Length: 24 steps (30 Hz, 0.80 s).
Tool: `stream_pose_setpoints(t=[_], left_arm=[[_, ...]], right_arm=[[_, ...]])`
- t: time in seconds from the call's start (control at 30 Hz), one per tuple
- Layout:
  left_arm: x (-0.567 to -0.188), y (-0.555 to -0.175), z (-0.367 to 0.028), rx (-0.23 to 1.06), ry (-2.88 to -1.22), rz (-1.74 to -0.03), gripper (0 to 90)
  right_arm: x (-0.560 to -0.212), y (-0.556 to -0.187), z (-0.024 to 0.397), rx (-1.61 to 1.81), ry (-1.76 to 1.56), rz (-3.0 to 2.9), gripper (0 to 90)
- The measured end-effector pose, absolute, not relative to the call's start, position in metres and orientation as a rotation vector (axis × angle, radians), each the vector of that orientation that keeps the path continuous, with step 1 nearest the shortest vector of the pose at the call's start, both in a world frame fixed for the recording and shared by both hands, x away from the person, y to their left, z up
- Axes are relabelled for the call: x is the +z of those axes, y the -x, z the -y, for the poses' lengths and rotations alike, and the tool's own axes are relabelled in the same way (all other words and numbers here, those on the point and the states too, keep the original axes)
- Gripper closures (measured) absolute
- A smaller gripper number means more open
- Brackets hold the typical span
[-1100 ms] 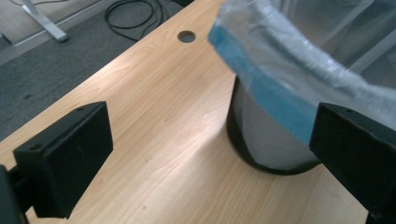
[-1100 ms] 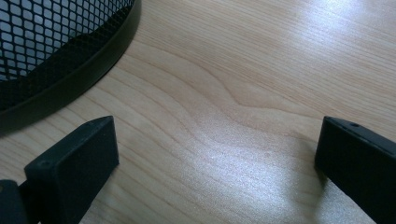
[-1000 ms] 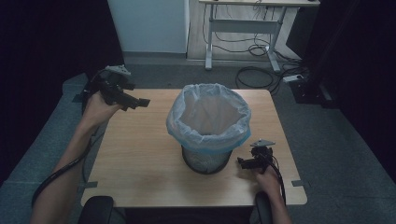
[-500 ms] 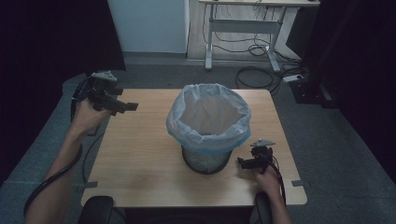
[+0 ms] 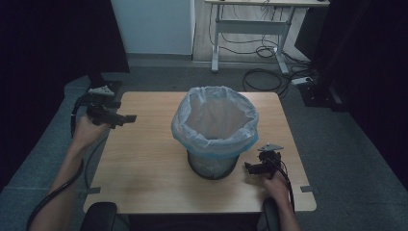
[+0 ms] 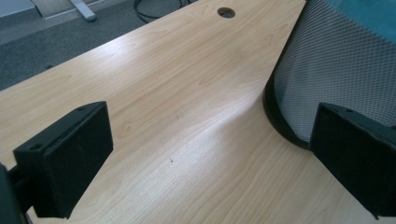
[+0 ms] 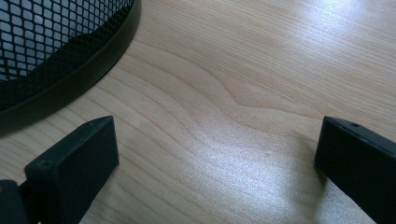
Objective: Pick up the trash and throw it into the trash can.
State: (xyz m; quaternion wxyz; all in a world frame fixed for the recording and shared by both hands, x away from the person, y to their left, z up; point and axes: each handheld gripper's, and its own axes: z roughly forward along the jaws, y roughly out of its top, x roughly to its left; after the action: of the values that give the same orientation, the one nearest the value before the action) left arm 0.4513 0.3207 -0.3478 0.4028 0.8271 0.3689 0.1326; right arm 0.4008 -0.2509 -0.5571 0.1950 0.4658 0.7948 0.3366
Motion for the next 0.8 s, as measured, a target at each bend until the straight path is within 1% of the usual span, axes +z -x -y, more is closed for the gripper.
stream_pose_setpoints(t=[0.3, 0.8], left_arm=[[-0.371, -0.45, -0.323, 0.352, -2.077, -0.943, 0.0], [-0.422, -0.449, -0.32, 0.364, -2.085, -0.969, 0.0]], right_arm=[[-0.557, -0.401, 0.251, 0.943, -1.305, -2.228, 0.0], [-0.557, -0.401, 0.251, 0.944, -1.305, -2.227, 0.0]])
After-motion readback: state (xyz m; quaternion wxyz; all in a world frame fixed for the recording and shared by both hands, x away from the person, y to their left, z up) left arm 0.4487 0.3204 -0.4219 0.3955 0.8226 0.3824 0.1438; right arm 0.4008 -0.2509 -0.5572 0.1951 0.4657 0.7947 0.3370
